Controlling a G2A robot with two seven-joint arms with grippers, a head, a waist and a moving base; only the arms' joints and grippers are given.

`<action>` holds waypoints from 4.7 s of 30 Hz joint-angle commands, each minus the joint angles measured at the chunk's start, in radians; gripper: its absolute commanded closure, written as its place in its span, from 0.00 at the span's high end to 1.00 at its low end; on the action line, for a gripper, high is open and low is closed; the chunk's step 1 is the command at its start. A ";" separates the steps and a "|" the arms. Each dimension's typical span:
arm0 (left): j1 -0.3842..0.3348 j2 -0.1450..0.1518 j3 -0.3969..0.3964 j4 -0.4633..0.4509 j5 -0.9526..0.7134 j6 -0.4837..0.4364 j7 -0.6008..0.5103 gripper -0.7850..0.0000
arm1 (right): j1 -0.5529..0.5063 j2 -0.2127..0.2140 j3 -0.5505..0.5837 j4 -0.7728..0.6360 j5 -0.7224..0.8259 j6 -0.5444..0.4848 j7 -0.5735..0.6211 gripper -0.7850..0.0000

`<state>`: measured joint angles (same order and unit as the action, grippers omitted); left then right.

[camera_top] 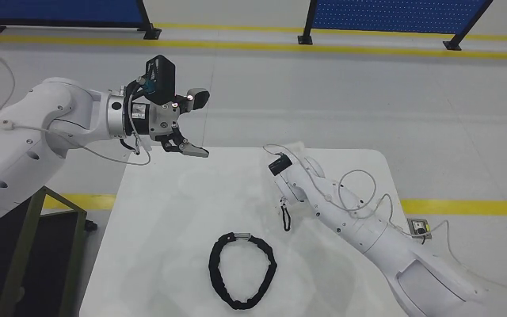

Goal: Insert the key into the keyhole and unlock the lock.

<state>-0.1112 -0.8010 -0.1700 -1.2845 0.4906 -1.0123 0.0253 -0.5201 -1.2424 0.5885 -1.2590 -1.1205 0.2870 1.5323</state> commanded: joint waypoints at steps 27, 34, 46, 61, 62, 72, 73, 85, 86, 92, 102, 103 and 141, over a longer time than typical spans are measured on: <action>0.000 0.000 0.000 0.000 0.000 0.000 0.000 1.00 | -0.149 0.009 0.212 -0.039 -0.267 0.019 -0.017 0.00; 0.000 0.000 0.000 0.000 0.000 0.000 0.000 1.00 | -0.107 -0.053 0.125 0.010 -0.431 -0.003 0.004 0.00; 0.000 0.000 0.000 0.000 0.000 0.000 0.000 1.00 | -0.233 -0.054 0.442 -0.081 -0.005 0.051 -0.110 0.00; 0.000 0.000 0.000 0.000 0.000 0.000 0.000 1.00 | -0.437 -0.016 0.683 -0.227 0.117 0.125 -0.272 0.00; 0.000 0.000 0.000 0.000 0.000 0.000 0.000 1.00 | -0.434 -0.014 0.677 -0.238 0.086 0.123 -0.261 0.00; 0.000 0.000 0.000 0.000 0.000 0.000 0.000 1.00 | -0.299 -0.022 0.454 -0.259 -0.426 -0.003 0.004 0.00; 0.000 0.000 0.000 0.000 0.000 0.000 0.000 1.00 | -0.286 -0.028 0.426 -0.242 -0.447 -0.014 0.004 0.00; 0.000 0.000 0.000 0.000 0.000 0.000 0.000 1.00 | -0.104 -0.108 0.251 0.107 -0.331 -0.229 0.004 0.00; 0.000 0.000 0.000 0.000 0.000 0.000 0.000 1.00 | -0.092 -0.113 0.244 0.131 -0.303 -0.244 0.004 0.00; 0.000 0.000 0.000 0.000 0.000 0.000 0.000 1.00 | -0.031 -0.132 0.241 0.207 -0.168 -0.255 0.004 0.00; 0.000 0.000 0.000 0.000 0.000 0.000 0.000 1.00 | -0.101 -0.082 0.409 -0.036 -0.056 -0.194 0.004 0.00; 0.000 0.000 0.000 0.000 0.000 0.000 0.000 1.00 | -0.121 -0.075 0.438 -0.093 -0.033 -0.189 0.004 0.00; 0.000 0.000 0.000 0.000 0.000 0.000 0.000 1.00 | -0.632 0.018 1.129 -0.851 0.614 -0.281 -0.249 0.00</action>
<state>-0.1112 -0.8010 -0.1700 -1.2845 0.4906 -1.0123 0.0253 -1.1524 -1.2244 1.7174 -2.1096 -0.5068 0.0066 1.2832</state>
